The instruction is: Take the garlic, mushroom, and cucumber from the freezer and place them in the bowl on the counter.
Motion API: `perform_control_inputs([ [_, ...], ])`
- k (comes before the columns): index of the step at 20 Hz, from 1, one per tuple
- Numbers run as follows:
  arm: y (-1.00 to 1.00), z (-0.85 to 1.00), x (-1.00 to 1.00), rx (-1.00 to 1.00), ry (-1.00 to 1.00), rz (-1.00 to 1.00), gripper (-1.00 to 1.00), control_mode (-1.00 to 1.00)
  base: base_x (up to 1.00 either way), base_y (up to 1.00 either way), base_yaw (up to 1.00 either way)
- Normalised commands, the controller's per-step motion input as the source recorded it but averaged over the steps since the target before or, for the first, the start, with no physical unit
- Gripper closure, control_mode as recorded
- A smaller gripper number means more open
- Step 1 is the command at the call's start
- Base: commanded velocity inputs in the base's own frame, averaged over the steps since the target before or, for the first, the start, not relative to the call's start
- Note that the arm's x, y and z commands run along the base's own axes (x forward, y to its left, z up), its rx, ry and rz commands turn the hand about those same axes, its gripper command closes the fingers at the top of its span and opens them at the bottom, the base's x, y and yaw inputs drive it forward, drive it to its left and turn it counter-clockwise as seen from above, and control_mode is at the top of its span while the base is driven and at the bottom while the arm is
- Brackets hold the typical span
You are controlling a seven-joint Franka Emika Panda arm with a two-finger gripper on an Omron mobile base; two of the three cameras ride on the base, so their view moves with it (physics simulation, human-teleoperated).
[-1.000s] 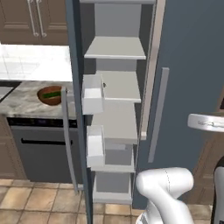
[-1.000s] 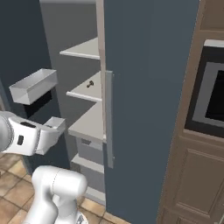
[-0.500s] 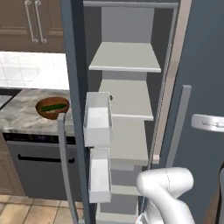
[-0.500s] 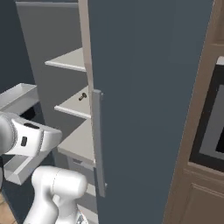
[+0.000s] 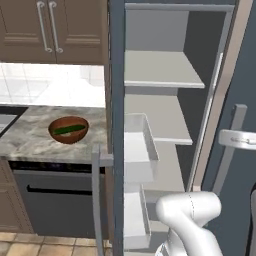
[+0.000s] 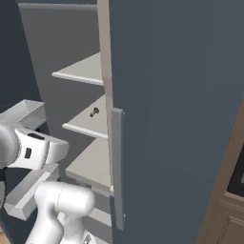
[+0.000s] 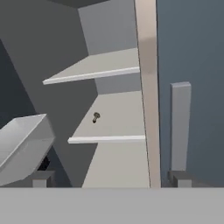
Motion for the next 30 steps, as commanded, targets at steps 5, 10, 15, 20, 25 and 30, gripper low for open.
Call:
perform_control_inputs([
  [5,0.0,0.0,0.0,0.0,0.0,0.0,-1.0,1.0,0.64,1.0,0.01],
  [10,0.0,0.0,0.0,0.0,0.0,0.0,-1.0,1.0,0.47,0.96,0.22],
  [15,0.0,0.0,0.0,0.0,0.0,0.0,-1.0,1.0,0.57,0.49,0.28],
  [20,0.0,0.0,0.0,0.0,0.0,0.0,-1.0,1.0,0.31,0.41,0.45],
  [25,0.0,0.0,0.0,0.0,0.0,0.0,-1.0,1.0,0.21,0.52,0.53],
  [30,0.46,-0.05,0.09,-0.01,0.01,0.2,-1.0,-1.0,0.06,0.11,0.09],
])
